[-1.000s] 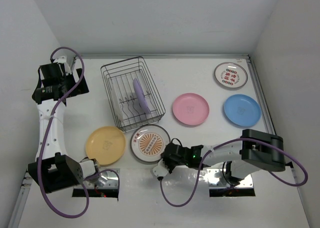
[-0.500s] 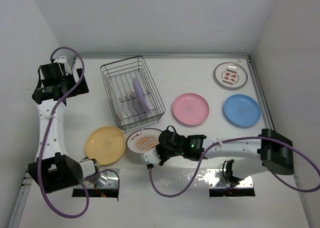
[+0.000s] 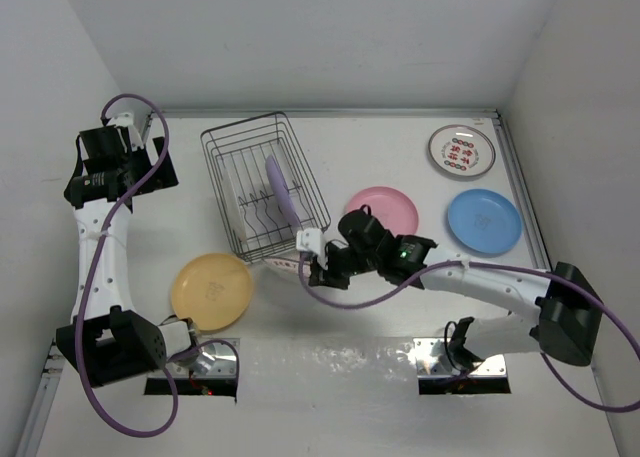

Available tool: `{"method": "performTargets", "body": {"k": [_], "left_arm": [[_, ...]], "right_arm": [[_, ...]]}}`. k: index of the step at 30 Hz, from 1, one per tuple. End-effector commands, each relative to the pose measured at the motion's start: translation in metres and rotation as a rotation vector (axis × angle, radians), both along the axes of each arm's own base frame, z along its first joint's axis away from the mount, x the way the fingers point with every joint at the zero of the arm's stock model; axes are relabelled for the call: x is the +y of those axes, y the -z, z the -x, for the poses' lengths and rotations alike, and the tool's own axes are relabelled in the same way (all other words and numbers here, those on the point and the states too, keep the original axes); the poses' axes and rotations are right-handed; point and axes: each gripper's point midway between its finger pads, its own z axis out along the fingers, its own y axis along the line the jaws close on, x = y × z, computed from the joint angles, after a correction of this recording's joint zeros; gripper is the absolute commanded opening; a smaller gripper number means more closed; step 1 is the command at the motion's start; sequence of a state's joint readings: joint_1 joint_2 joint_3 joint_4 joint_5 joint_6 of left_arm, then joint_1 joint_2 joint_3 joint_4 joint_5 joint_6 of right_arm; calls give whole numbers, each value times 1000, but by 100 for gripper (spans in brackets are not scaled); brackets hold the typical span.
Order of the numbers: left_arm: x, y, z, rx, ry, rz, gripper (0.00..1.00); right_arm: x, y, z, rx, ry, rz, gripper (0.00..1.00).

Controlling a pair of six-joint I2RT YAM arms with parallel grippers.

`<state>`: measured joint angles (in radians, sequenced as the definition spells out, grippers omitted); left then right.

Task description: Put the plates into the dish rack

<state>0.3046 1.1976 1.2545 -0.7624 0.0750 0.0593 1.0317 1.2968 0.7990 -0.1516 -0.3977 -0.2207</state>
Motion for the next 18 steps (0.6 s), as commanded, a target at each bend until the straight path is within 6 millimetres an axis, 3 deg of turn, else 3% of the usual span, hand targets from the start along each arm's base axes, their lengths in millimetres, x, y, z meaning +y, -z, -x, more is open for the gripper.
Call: {"method": "performTargets", "body": {"k": [1, 8, 11, 12, 18], "left_arm": [[4, -15, -6, -59, -2, -12, 99], [5, -13, -7, -50, -4, -11, 99], [5, -15, -9, -53, -5, -9, 99], [5, -14, -10, -51, -4, -5, 99], [5, -15, -11, -48, -2, -6, 99]], "right_arm": [[22, -73, 2, 175, 50, -221, 0], [33, -132, 7, 424, 52, -377, 0], [34, -157, -10, 513, 114, -426, 0], [37, -178, -16, 512, 109, -481, 0], [51, -232, -35, 647, 185, -615, 0]]}}
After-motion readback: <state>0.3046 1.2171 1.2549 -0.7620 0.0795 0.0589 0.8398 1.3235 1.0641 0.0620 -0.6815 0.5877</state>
